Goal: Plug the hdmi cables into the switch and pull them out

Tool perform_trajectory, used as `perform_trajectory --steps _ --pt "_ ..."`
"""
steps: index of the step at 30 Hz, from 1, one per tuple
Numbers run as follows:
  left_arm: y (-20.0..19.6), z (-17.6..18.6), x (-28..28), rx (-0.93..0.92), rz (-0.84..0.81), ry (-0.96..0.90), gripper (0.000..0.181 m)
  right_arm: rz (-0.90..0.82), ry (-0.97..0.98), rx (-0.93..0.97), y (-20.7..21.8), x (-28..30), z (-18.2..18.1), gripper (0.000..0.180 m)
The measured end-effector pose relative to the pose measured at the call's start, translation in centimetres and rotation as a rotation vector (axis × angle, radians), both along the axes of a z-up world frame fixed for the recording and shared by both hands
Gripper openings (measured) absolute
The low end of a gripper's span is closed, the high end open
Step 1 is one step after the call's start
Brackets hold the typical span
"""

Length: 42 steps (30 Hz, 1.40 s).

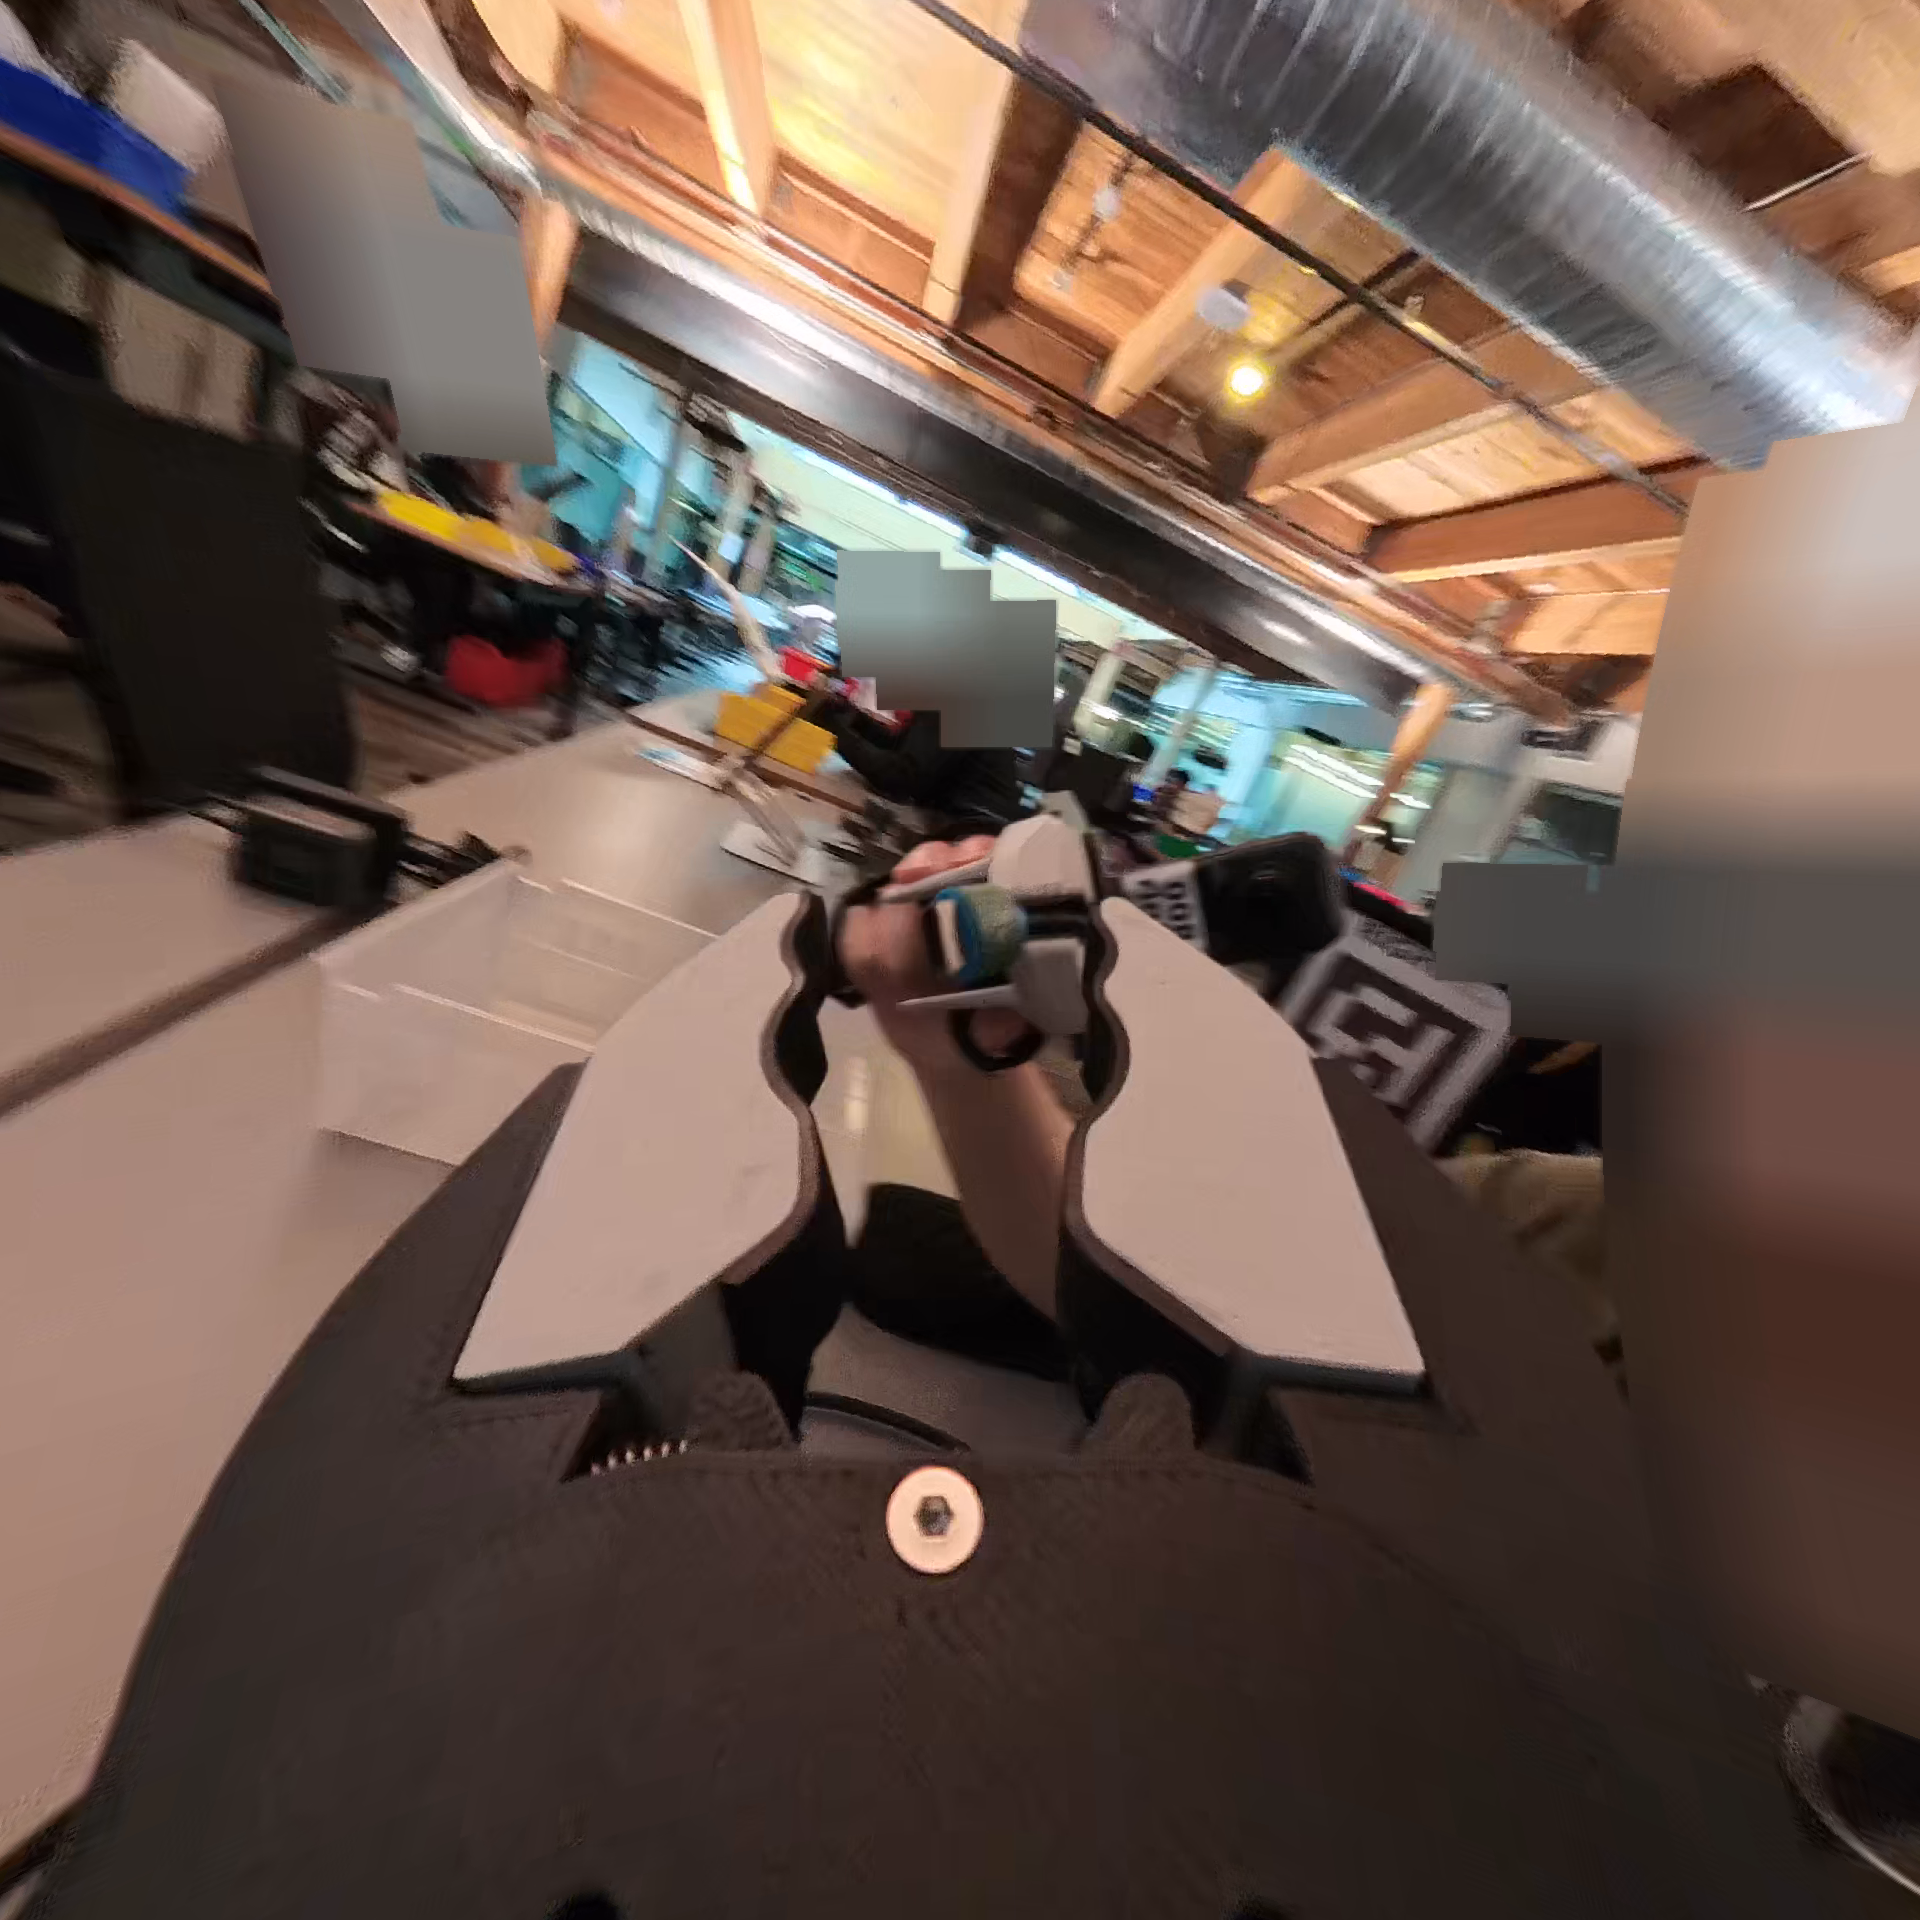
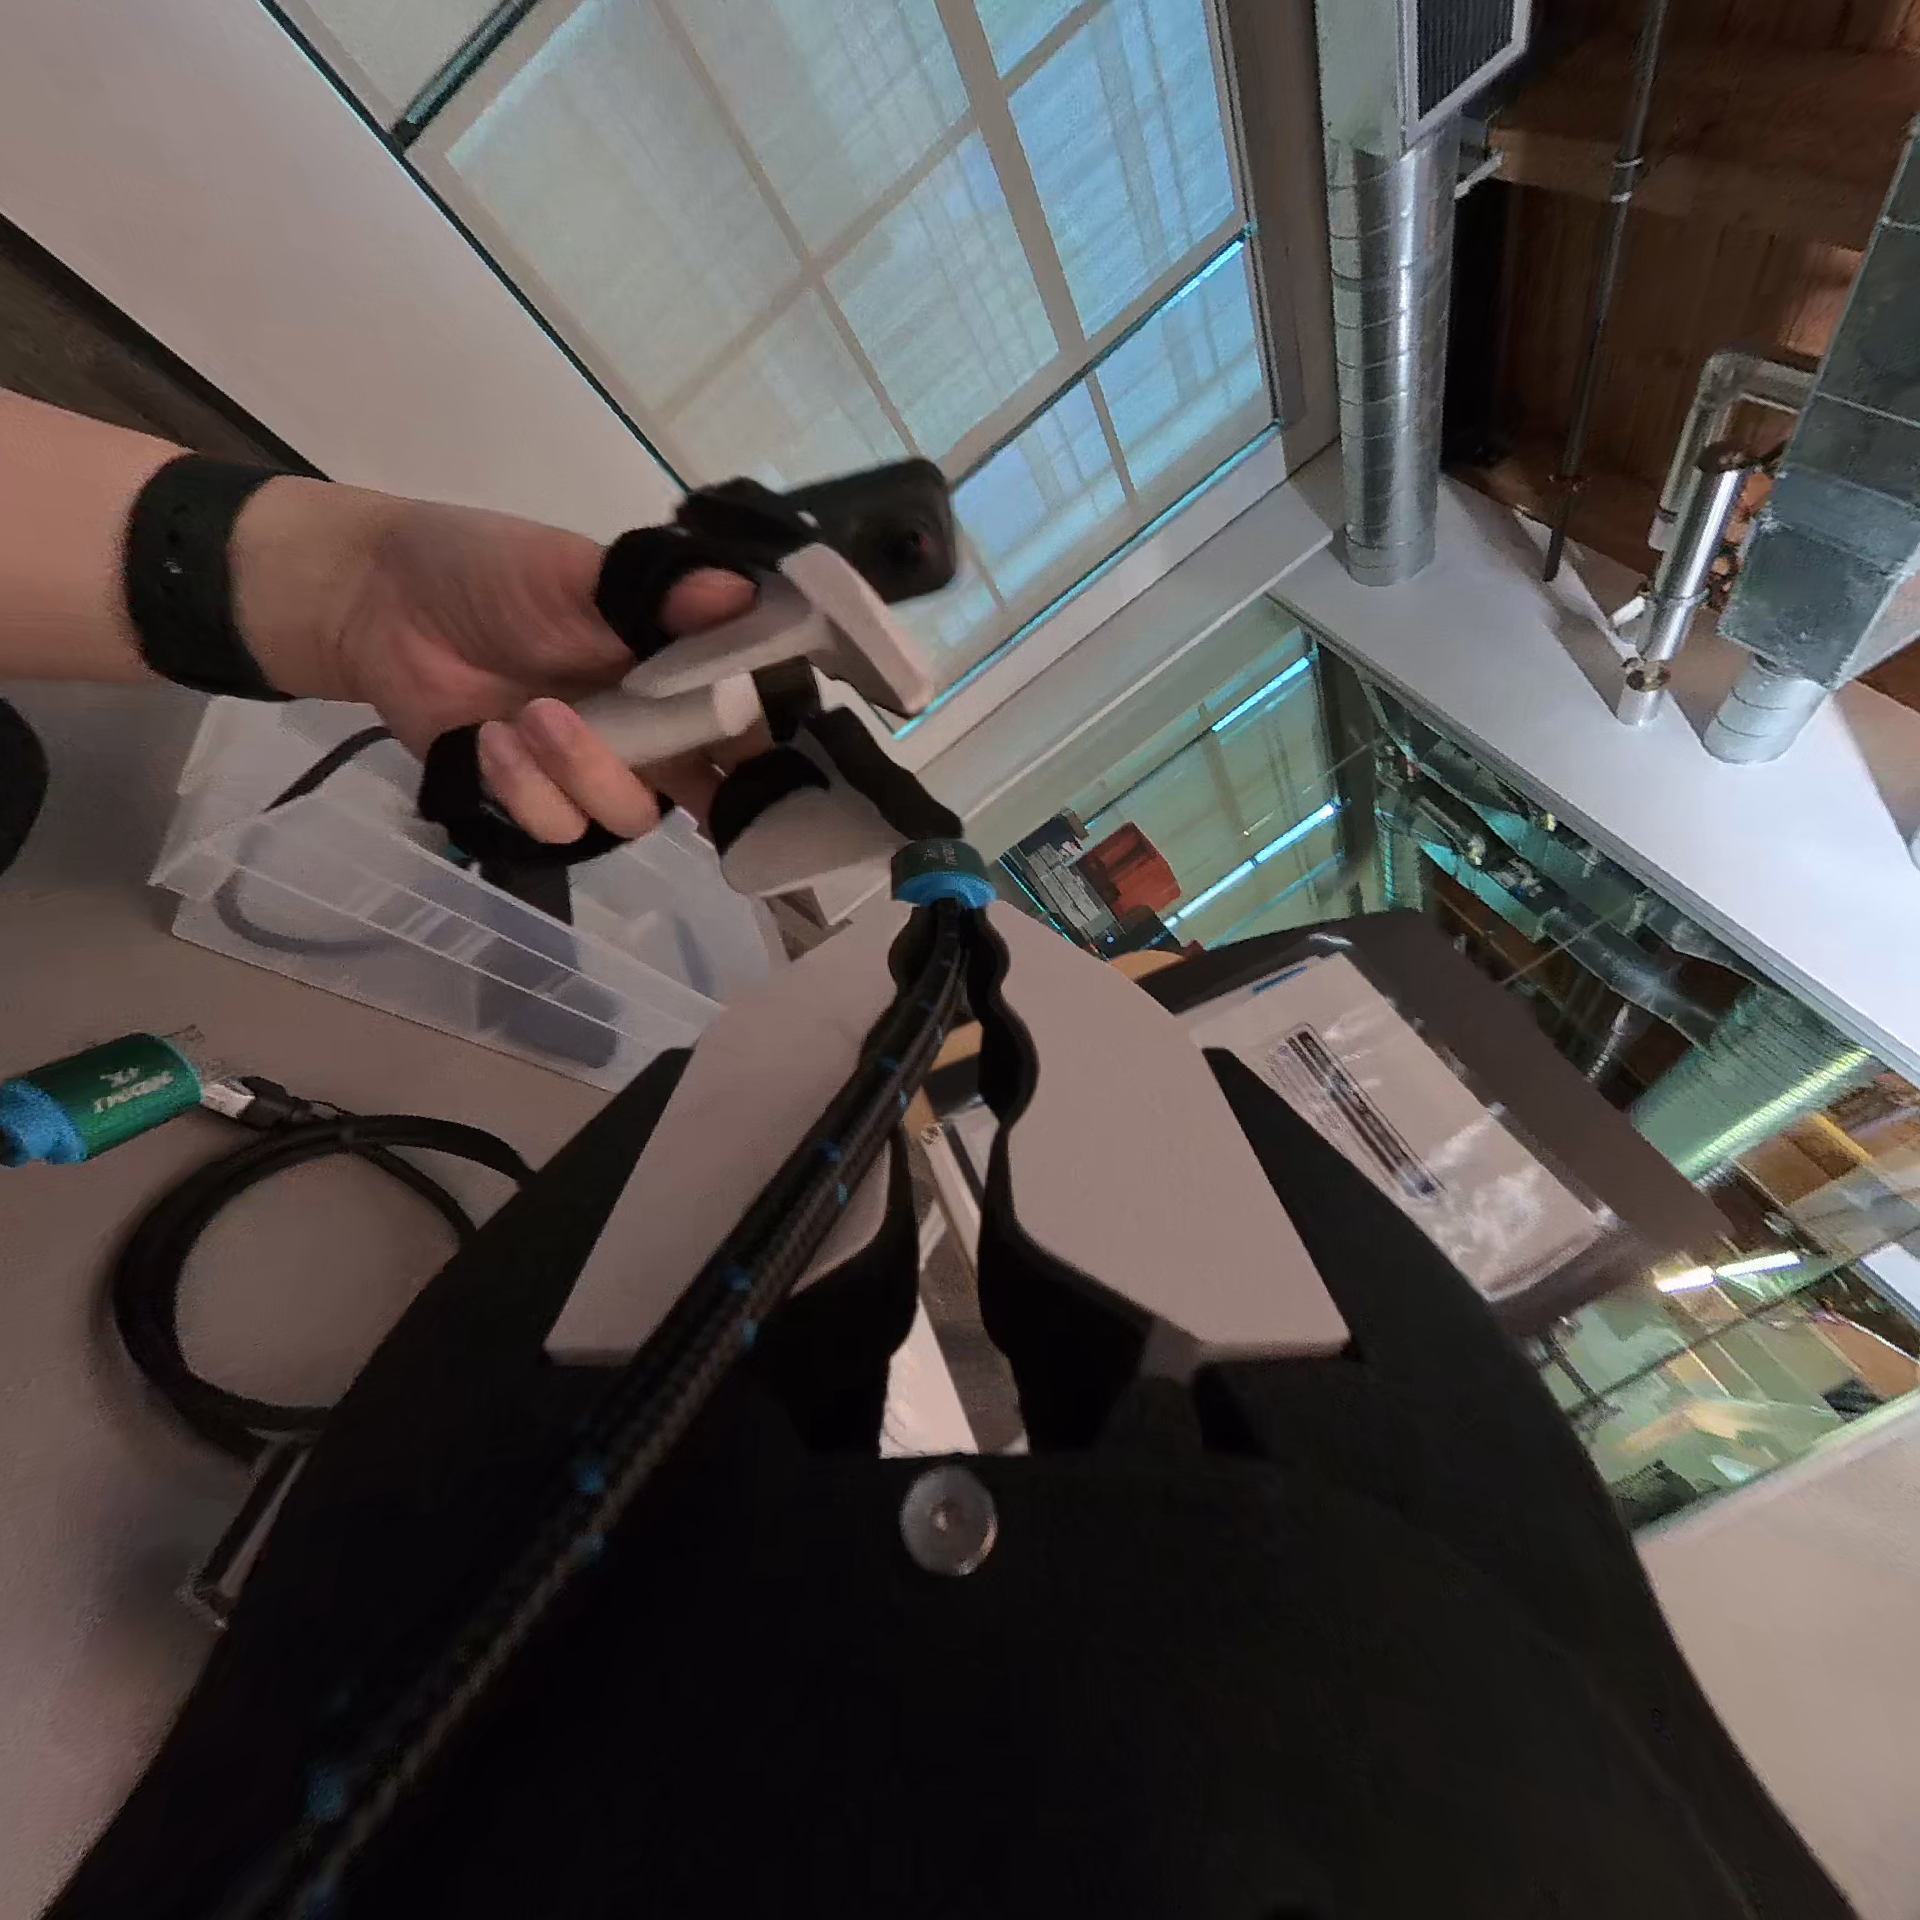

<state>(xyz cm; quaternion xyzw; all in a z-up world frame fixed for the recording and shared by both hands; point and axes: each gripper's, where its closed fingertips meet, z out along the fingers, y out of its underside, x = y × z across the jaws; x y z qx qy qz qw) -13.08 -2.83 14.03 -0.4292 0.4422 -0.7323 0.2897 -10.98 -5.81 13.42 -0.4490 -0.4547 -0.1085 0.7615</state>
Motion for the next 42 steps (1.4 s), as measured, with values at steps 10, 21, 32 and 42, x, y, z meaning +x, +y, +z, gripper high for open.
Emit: perform_trajectory --steps 10,21,32,42 --pt "-0.9 -7.4 3.1 0.714 0.187 0.083 0.058 0.047 0.123 -0.005 -6.1 5.1 5.8 0.007" --pt "-0.6 -25.6 6.0 1.370 0.038 0.699 0.059 0.265 0.240 -0.013 -11.8 7.4 8.2 0.007" --pt "3.1 -28.4 6.2 1.745 0.156 0.771 0.048 0.334 0.236 -0.029 -12.6 6.9 8.2 0.007" --pt "5.8 -27.8 7.6 2.035 0.378 0.715 0.037 0.333 0.224 -0.034 -12.7 6.7 8.1 0.007"
